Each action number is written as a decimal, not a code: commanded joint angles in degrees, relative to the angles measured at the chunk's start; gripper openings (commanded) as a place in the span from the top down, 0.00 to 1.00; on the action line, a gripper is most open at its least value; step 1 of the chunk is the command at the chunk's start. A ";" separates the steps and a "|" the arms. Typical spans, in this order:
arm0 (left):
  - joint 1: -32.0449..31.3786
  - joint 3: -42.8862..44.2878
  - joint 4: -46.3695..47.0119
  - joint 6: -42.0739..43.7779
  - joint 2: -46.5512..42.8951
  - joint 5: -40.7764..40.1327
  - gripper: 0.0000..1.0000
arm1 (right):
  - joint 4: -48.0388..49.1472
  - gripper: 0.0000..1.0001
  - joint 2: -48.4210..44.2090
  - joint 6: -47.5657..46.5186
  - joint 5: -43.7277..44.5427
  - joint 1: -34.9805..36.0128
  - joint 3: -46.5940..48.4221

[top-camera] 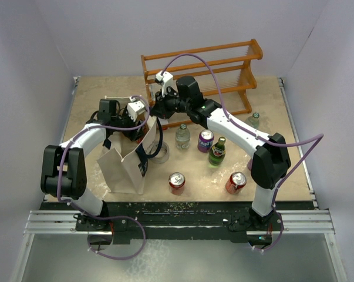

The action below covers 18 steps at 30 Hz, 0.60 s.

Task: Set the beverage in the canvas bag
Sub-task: Place the drink in the canvas bag.

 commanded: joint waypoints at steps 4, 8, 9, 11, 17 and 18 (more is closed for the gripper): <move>-0.24 1.00 0.88 -3.75 0.53 2.23 0.51 | -1.21 1.00 -1.61 -1.91 0.31 -0.14 -0.07; -0.26 2.46 -1.80 -3.00 -0.39 3.59 0.40 | -1.05 1.00 -1.48 -1.83 -0.69 -0.12 0.02; -0.30 2.88 -2.53 -2.97 -0.65 3.76 0.37 | -0.98 1.00 -1.35 -1.69 -1.24 -0.15 0.13; -0.22 3.54 -3.43 -2.83 -1.25 3.74 0.32 | -1.00 1.00 -1.08 -1.41 -1.72 -0.14 0.27; -0.22 5.43 -5.50 -2.95 -3.37 3.59 0.15 | -1.47 1.00 -0.10 -1.05 -2.69 -0.15 1.52; -0.22 5.80 -6.05 -2.89 -3.52 3.56 0.13 | -1.47 0.99 -0.03 -1.03 -2.94 -0.17 1.60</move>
